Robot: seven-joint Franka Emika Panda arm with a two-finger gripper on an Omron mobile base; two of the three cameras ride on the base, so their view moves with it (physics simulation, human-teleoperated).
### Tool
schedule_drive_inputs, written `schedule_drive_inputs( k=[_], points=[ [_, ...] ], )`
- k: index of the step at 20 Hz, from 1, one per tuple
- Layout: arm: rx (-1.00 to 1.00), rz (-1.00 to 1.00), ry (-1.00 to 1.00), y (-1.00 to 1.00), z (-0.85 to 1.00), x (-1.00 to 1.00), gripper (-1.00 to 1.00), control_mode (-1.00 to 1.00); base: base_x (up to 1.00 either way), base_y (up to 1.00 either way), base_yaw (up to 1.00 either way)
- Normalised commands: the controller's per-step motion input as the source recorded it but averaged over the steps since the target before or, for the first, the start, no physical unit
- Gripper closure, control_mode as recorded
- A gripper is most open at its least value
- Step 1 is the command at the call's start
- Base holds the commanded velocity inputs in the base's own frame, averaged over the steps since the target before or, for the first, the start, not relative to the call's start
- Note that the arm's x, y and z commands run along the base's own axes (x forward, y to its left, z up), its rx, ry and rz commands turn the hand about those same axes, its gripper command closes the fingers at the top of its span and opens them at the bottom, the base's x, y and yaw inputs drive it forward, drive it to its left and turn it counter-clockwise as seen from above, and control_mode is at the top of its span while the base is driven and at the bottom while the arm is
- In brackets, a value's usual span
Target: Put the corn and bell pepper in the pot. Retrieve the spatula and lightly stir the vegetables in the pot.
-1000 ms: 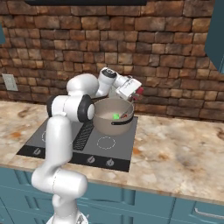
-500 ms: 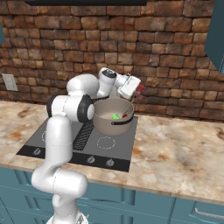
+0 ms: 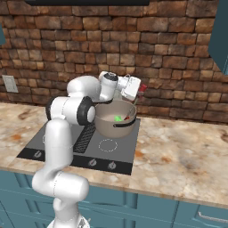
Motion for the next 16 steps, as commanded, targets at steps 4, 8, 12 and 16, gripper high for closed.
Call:
schedule_drive_inputs(
  k=[4, 8, 12, 16],
  points=[
    [-0.14, 0.20, 0.00, 0.00, 0.16, 0.00, 1.00, -1.00, 0.00, 0.00, 0.00],
    [-0.16, 0.18, 0.00, 0.00, 0.00, 0.00, 1.00, -1.00, 0.00, 0.00, 0.00],
    [-0.09, 0.09, 0.00, 0.00, -0.05, 0.00, 1.00, -1.00, 0.00, 0.00, 0.00],
    [0.00, 0.03, 0.00, 0.09, -0.03, -0.30, 1.00, -1.00, 0.00, 0.00, 0.00]
  ],
)
